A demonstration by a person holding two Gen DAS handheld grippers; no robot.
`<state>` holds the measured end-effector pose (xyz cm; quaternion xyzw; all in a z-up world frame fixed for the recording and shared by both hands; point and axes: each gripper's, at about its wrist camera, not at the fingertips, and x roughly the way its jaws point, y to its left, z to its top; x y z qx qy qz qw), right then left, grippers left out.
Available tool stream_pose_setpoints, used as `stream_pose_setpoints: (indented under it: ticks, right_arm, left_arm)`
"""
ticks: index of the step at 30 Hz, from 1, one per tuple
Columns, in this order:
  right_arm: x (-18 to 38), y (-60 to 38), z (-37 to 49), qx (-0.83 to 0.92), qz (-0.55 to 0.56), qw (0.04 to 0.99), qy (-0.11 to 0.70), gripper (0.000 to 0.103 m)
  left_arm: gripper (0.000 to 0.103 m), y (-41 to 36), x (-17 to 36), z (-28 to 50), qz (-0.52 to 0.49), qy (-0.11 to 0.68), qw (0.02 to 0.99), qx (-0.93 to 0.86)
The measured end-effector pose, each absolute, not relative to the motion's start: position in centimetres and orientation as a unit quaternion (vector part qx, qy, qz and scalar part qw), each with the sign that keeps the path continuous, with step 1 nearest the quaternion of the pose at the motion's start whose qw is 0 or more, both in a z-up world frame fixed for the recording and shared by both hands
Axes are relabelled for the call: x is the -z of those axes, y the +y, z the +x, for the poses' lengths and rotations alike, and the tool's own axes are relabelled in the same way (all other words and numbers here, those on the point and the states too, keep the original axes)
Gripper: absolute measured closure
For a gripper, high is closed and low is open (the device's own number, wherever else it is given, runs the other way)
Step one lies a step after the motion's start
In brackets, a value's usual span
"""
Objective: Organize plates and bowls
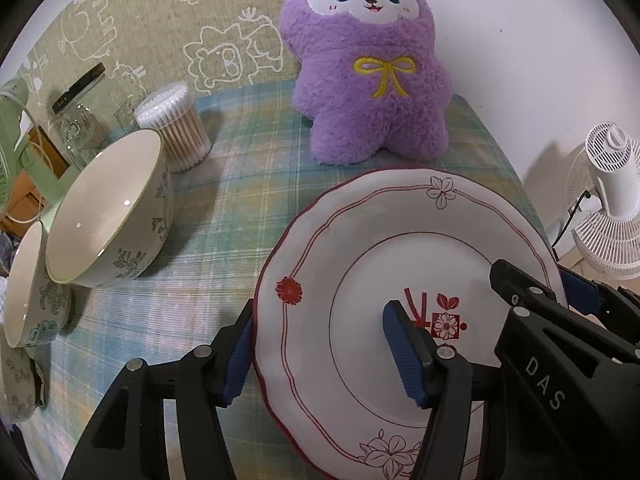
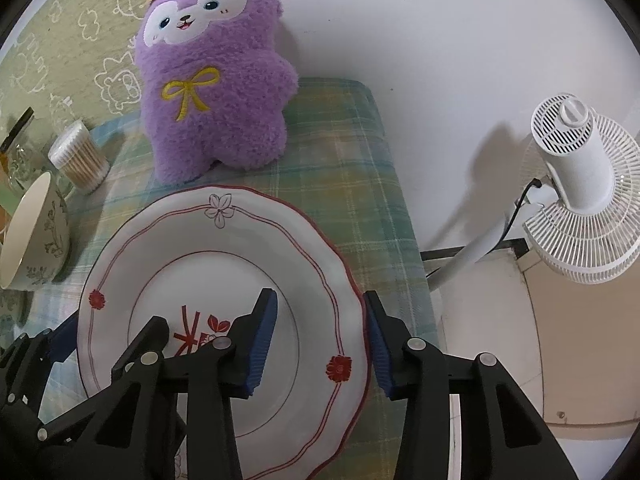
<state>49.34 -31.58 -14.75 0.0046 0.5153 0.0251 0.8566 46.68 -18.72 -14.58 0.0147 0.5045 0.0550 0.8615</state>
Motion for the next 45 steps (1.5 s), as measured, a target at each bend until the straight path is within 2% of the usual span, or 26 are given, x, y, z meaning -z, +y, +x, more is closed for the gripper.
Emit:
stream_pose_setpoints:
  ticks: [20, 45]
  right_arm:
    - [11.2, -30.5, 44.1, -0.021, 0.019, 0.863, 0.504, 0.057]
    - [7.9, -29.4, 33.7, -0.003, 0.031, 0.875, 0.483, 0.057]
  left_arm:
    - [0.041, -17.7, 11.6, 42.0, 0.014, 0.492, 0.869, -0.053]
    - [0.042, -16.0, 9.2, 32.0, -0.005, 0.472, 0.881, -0.031]
